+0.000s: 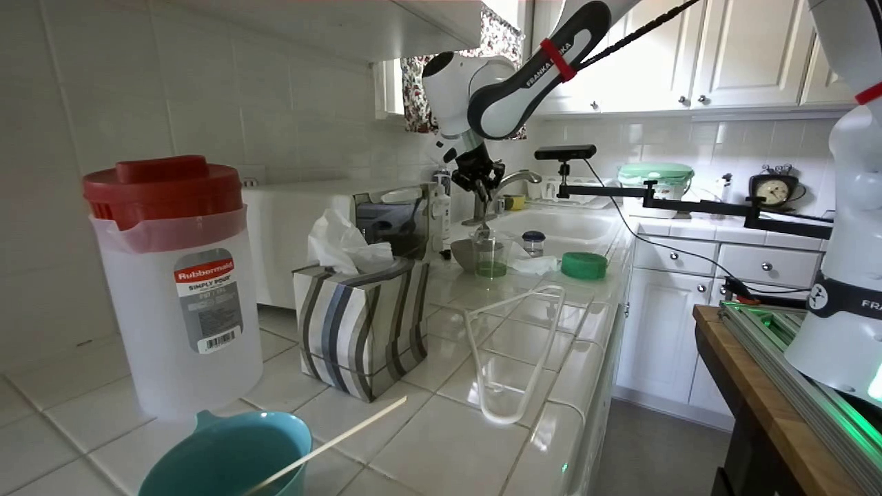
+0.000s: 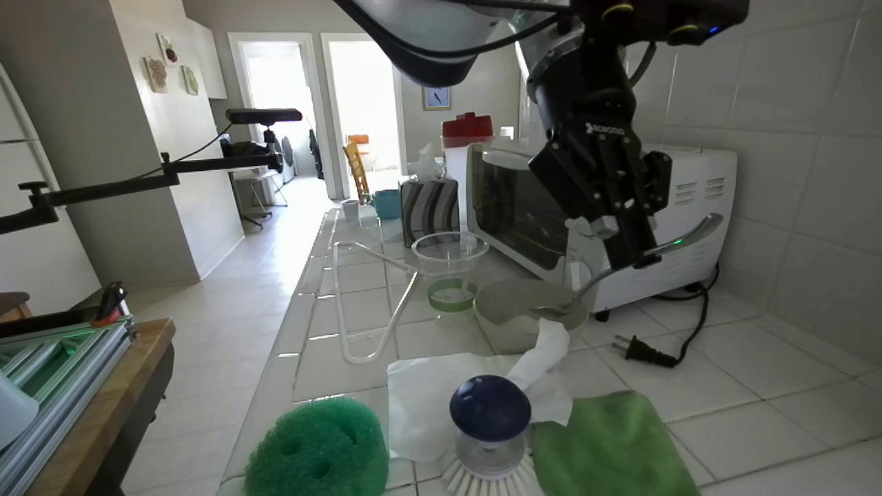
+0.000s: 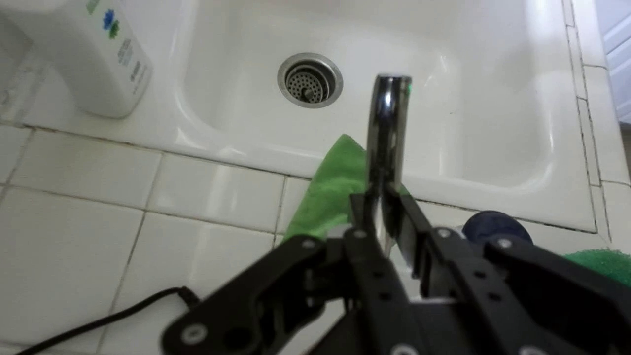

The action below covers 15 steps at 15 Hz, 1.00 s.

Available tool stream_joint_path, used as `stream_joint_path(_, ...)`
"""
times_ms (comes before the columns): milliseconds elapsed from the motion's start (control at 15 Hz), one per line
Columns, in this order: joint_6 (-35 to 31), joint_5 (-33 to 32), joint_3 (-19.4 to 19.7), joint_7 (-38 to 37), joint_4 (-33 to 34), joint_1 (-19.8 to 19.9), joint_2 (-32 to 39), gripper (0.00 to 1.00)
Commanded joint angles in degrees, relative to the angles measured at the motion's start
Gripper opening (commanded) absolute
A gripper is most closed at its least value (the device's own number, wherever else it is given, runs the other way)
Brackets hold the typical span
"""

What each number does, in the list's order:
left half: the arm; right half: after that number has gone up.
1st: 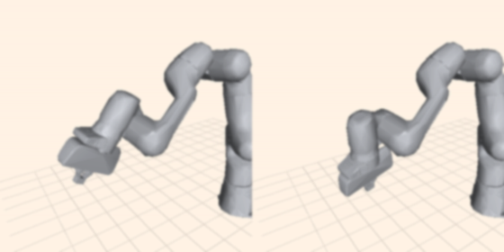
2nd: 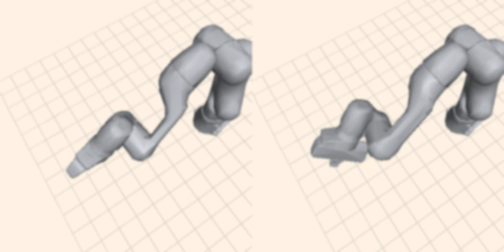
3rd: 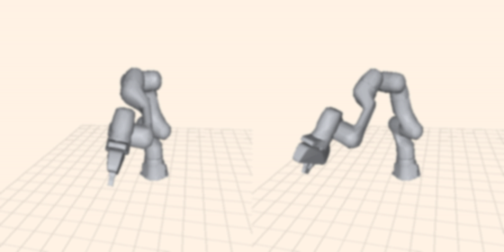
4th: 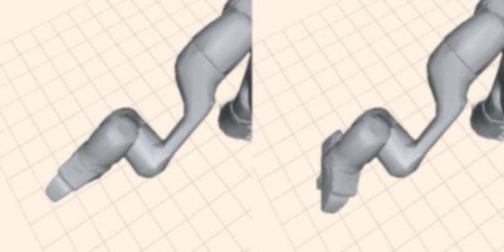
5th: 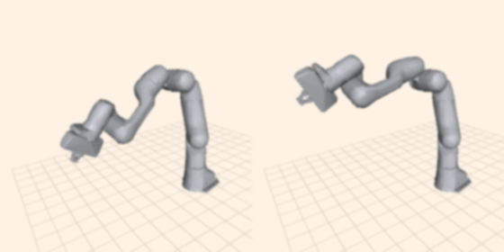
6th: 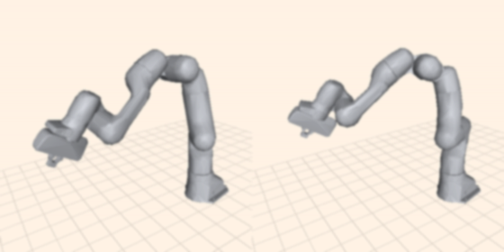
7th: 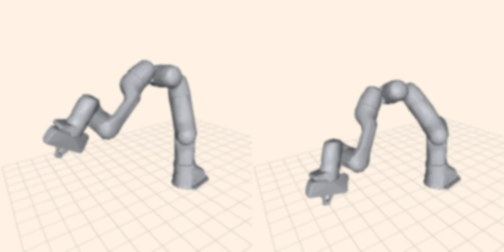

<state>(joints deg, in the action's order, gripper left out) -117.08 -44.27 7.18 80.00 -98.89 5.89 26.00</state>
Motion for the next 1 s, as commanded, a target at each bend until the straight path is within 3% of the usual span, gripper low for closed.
stream_joint_path(0,2.8,-3.7,-0.3,-0.8,2.4,-0.7,2.2,0.05)
stream_joint_path(400,3.4,-7.7,-0.8,-2.0,2.2,-1.8,2.1,0.05)
stream_joint_path(467,2.1,-6.1,-1.6,-0.8,1.2,-0.6,1.7,0.18)
stream_joint_path(667,2.6,-6.4,-1.8,-0.9,1.5,-0.8,1.7,0.18)
stream_joint_path(733,2.7,-6.4,-1.8,-0.9,1.5,-0.8,1.7,0.05)
stream_joint_path(933,2.4,-6.2,-2.1,-1.0,1.5,-0.7,1.9,0.05)
